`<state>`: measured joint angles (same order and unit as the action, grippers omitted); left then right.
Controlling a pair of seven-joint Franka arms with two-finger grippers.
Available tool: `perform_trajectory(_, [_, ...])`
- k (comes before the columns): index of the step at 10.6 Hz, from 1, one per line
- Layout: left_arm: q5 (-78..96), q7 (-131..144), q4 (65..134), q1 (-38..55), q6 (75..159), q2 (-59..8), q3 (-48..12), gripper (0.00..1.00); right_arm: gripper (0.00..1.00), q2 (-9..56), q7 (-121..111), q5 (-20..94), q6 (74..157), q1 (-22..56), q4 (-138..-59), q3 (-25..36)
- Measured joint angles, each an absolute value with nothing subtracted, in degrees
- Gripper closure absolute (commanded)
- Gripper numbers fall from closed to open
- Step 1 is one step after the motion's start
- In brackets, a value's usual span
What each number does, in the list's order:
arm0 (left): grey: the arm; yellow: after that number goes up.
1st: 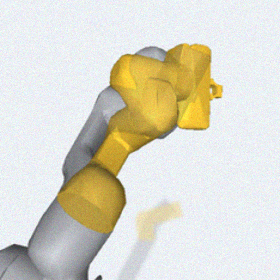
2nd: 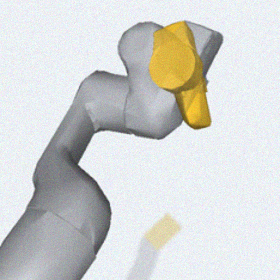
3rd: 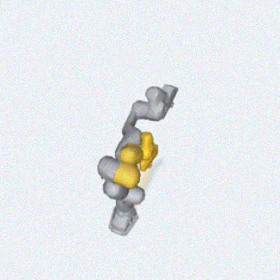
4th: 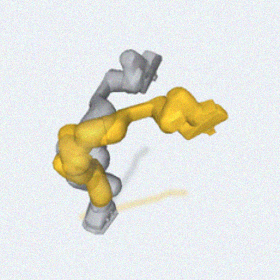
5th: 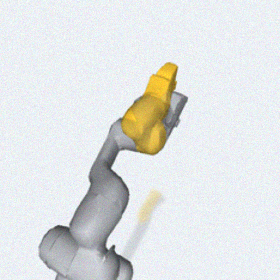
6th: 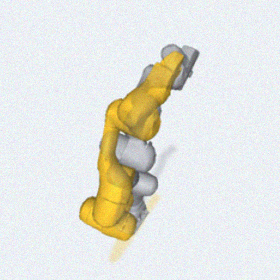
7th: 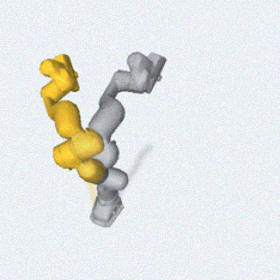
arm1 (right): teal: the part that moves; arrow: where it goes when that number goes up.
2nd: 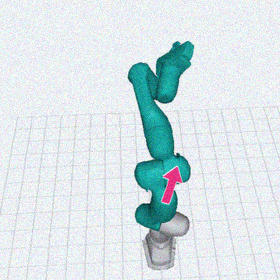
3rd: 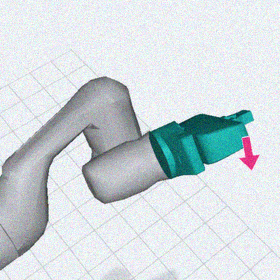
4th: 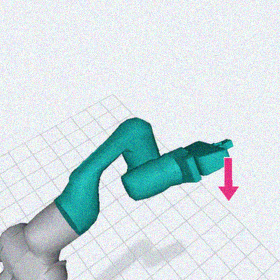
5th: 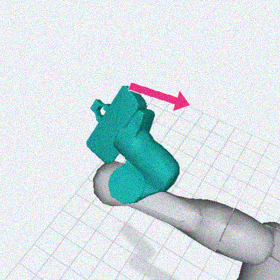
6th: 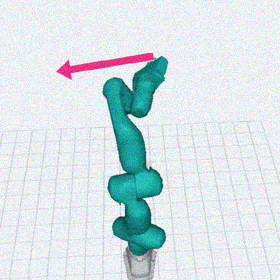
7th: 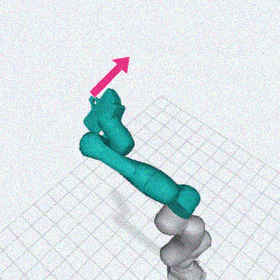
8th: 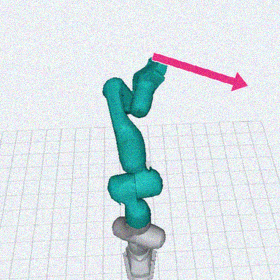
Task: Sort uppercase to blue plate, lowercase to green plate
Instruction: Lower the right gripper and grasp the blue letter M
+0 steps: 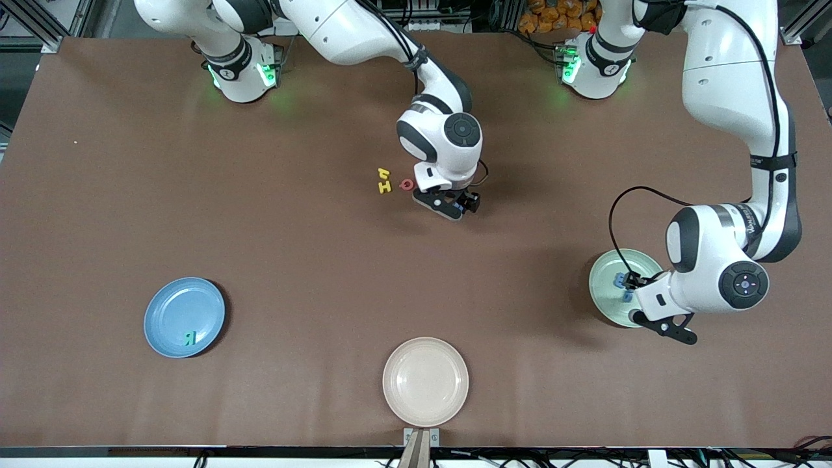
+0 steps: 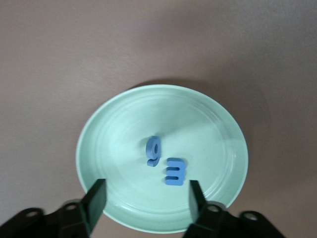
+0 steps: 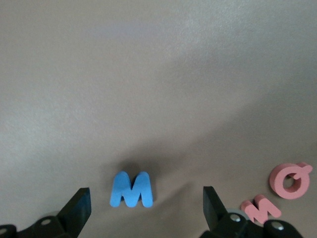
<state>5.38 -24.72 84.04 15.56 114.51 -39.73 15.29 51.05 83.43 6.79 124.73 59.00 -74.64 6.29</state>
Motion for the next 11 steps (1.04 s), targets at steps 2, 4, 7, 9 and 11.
perform_trajectory(2, [5.3, -27.2, 82.1, 15.6, 114.6, -38.3, 15.8, 0.0, 0.0, 52.0, 85.3, 7.2, 125.3, 58.8, -73.4, 6.5])
perform_trajectory(4, [5.3, -28.3, 81.1, 16.3, 114.5, -35.9, 15.8, 0.0, 0.0, 54.1, 86.4, 7.5, 126.4, 59.0, -71.3, 6.4])
perform_trajectory(7, [5.3, -27.9, 80.9, 18.0, 113.7, -31.1, 15.8, 0.0, 0.0, 55.4, 86.7, 7.6, 126.6, 59.2, -70.5, 6.3])
perform_trajectory(9, [5.3, -25.8, 80.9, 18.7, 110.2, -28.0, 15.8, 0.0, 0.0, 55.4, 86.7, 7.6, 126.6, 59.2, -70.3, 6.3])
perform_trajectory(11, [5.3, -24.2, 81.0, 19.2, 107.9, -26.2, 15.8, 0.0, 0.0, 55.5, 86.7, 7.6, 126.5, 59.2, -70.2, 6.3])
